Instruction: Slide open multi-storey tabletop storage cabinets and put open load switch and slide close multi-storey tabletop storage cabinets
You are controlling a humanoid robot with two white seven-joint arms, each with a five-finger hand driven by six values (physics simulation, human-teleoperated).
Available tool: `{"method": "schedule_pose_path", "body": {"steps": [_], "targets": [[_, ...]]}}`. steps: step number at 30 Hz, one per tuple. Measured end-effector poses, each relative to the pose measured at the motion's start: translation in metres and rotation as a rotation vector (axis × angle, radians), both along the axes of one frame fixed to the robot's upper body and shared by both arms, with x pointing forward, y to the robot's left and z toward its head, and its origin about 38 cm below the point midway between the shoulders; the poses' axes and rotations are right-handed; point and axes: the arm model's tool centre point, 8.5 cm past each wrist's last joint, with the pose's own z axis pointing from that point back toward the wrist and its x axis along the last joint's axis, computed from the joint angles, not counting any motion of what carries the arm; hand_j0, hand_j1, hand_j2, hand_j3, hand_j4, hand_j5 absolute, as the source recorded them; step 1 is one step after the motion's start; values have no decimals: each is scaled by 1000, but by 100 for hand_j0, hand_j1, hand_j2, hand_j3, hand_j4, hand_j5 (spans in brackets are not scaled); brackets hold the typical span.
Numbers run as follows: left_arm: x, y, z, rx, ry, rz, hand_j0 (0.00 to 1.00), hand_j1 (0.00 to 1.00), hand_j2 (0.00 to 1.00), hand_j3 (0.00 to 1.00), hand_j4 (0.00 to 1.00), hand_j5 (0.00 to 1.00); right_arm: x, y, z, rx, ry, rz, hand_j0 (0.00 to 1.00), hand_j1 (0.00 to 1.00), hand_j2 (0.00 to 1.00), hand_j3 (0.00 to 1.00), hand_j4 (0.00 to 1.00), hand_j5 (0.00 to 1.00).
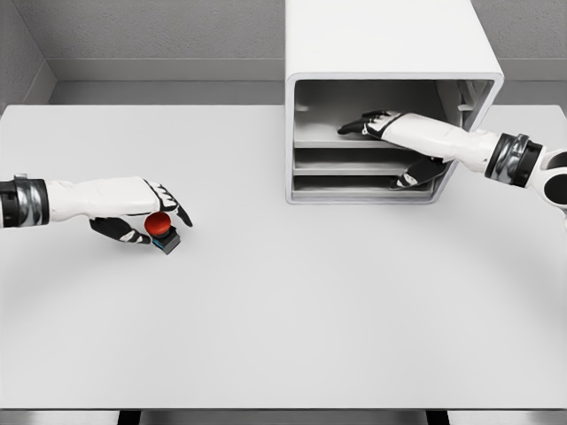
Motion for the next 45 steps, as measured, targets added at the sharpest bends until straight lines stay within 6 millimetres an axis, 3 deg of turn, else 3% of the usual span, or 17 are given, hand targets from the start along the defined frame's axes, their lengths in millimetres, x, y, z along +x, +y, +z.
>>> {"method": "schedule_pose_path", "body": {"steps": [16, 29, 39, 43, 45], "targets": [[-3, -4, -4, -2, 9, -10, 70, 70, 70, 70, 70, 70, -22, -16, 6, -132, -59, 37, 100, 100, 100, 100, 100, 100], [-2, -3, -5, 6, 9, -9, 48, 48, 48, 48, 48, 48, -49, -19, 37, -101, -106, 89, 100, 100, 100, 100, 100, 100], [0, -3, -2, 6, 0, -9, 39, 39, 39, 39, 39, 39, -47, -15, 32, -79, -93, 87, 100, 100, 100, 100, 100, 100], [1, -3, -1, 3, -4, -7, 41, 41, 41, 41, 41, 41, -44, -14, 23, -72, -71, 79, 100, 100, 100, 100, 100, 100], [2, -3, 1, -4, -11, -3, 46, 46, 46, 46, 46, 46, -41, -18, 18, -76, -58, 62, 100, 100, 100, 100, 100, 100]]}}
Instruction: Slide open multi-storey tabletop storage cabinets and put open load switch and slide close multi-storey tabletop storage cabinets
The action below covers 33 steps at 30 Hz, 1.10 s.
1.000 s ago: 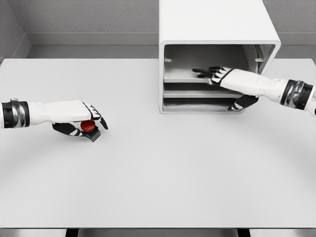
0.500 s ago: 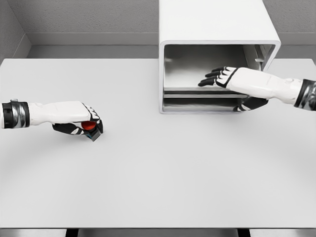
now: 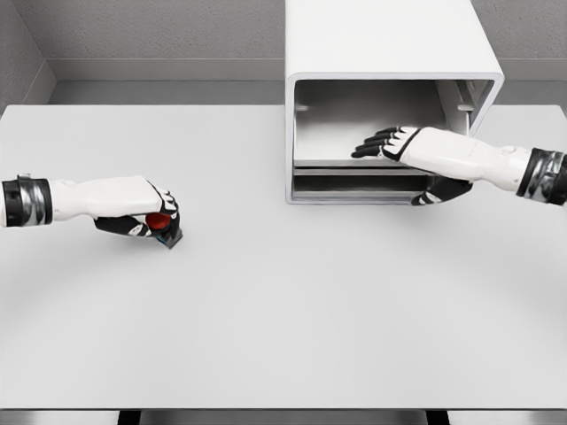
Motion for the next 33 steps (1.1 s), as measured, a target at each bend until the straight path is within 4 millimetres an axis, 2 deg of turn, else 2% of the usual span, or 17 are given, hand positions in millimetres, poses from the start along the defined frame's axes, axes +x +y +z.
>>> {"method": "schedule_pose_path", "body": {"steps": [3, 4, 9, 16, 18, 20, 23, 27, 33], "targets": [[2, 0, 3, -18, -16, 8, 45, 45, 45, 45, 45, 45, 6, -6, -4, 2, 8, -28, 100, 100, 100, 100, 100, 100], [2, 0, 4, -31, -25, 13, 39, 39, 39, 39, 39, 39, 7, -6, -5, 6, 9, -33, 100, 100, 100, 100, 100, 100], [4, 0, 8, -66, -52, 27, 44, 44, 44, 44, 44, 44, 11, -5, -13, 19, 26, -48, 100, 100, 100, 100, 100, 100], [6, 0, 11, -91, -74, 37, 40, 40, 40, 40, 40, 40, 16, -6, -21, 31, 48, -75, 100, 100, 100, 100, 100, 100], [9, -1, 17, -92, -89, 35, 41, 41, 41, 41, 41, 41, 15, -7, -22, 55, 62, -81, 100, 100, 100, 100, 100, 100], [11, -2, 24, -93, -104, 33, 46, 46, 46, 46, 46, 46, 14, -7, -22, 43, 56, -77, 100, 100, 100, 100, 100, 100], [12, -2, 26, -93, -110, 32, 47, 47, 47, 47, 47, 47, 12, -7, -21, 29, 46, -71, 100, 100, 100, 100, 100, 100], [12, -2, 25, -88, -109, 29, 43, 43, 43, 43, 43, 43, 5, -8, -20, 8, 35, -55, 100, 100, 100, 100, 100, 100], [12, -5, 25, -82, -112, 20, 43, 43, 43, 43, 43, 43, -1, -10, -15, -17, 18, -37, 100, 100, 100, 100, 100, 100]]}}
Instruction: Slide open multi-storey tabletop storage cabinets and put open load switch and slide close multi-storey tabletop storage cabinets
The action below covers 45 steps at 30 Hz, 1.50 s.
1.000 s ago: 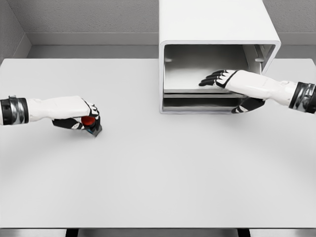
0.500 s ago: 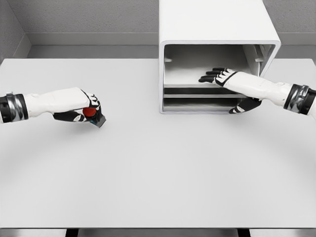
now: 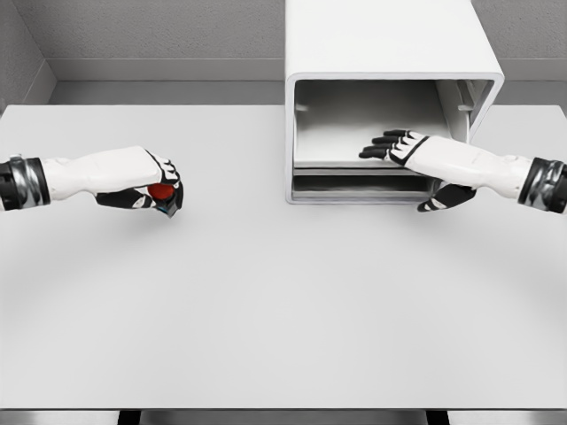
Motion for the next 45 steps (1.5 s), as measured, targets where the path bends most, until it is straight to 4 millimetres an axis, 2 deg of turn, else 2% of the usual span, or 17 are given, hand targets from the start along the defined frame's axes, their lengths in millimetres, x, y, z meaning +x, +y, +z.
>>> {"method": "schedule_pose_path", "body": {"steps": [3, 7, 11, 16, 22, 24, 35, 45], "targets": [[1, -3, 0, -1, 0, -7, 43, 43, 43, 43, 43, 43, -4, -3, 4, -16, -10, 8, 100, 100, 100, 100, 100, 100], [6, -8, 9, -3, -23, -17, 43, 43, 43, 43, 43, 43, -13, -8, 9, -28, -9, 17, 100, 100, 100, 100, 100, 100], [6, -11, 10, -5, -26, -23, 43, 43, 43, 43, 43, 43, -18, -8, 16, -36, -20, 33, 100, 100, 100, 100, 100, 100], [10, -20, 20, -16, -51, -40, 43, 43, 43, 43, 43, 43, -28, -8, 21, -48, -26, 55, 100, 100, 100, 100, 100, 100], [11, -30, 20, -33, -54, -58, 43, 43, 43, 43, 43, 43, -36, -14, 20, -50, -12, 53, 100, 100, 100, 100, 100, 100], [11, -31, 20, -35, -54, -61, 46, 46, 46, 46, 46, 46, -37, -15, 20, -46, -7, 51, 100, 100, 100, 100, 100, 100], [10, -33, 17, -35, -49, -65, 41, 41, 41, 41, 41, 41, -49, -24, 24, -57, 9, 52, 100, 100, 100, 100, 100, 100], [10, -33, 16, -36, -46, -65, 41, 41, 41, 41, 41, 41, -59, -41, 32, -79, 24, 29, 100, 100, 100, 100, 100, 100]]}}
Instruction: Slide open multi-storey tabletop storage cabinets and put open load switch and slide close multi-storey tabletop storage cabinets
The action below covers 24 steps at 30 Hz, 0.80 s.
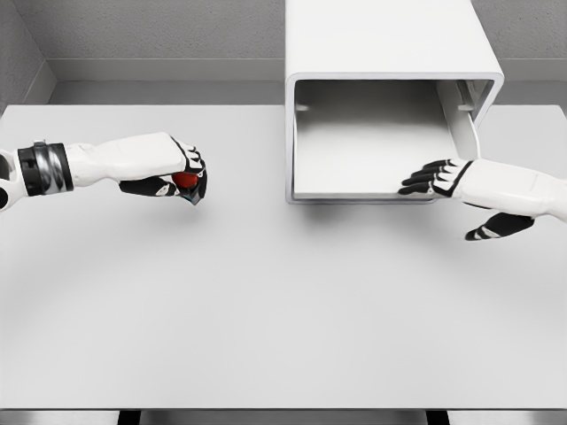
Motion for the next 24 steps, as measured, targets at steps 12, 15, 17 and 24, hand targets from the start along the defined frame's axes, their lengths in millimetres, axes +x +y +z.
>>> {"method": "schedule_pose_path", "body": {"steps": [12, 15, 17, 24], "targets": [[-1, -7, -5, -8, 10, -13, 41, 41, 41, 41, 41, 41, -9, -10, 0, 7, 32, -17, 100, 100, 100, 100, 100, 100], [-1, -8, -6, -9, 12, -14, 41, 41, 41, 41, 41, 41, -10, -14, 3, 3, 26, -27, 100, 100, 100, 100, 100, 100], [-1, -8, -6, -9, 12, -15, 41, 41, 41, 41, 41, 41, -10, -15, 3, 2, 25, -30, 100, 100, 100, 100, 100, 100], [-1, -9, -6, -10, 12, -18, 41, 41, 41, 41, 41, 41, -14, -17, -1, 30, 39, -42, 100, 100, 100, 100, 100, 100]]}}
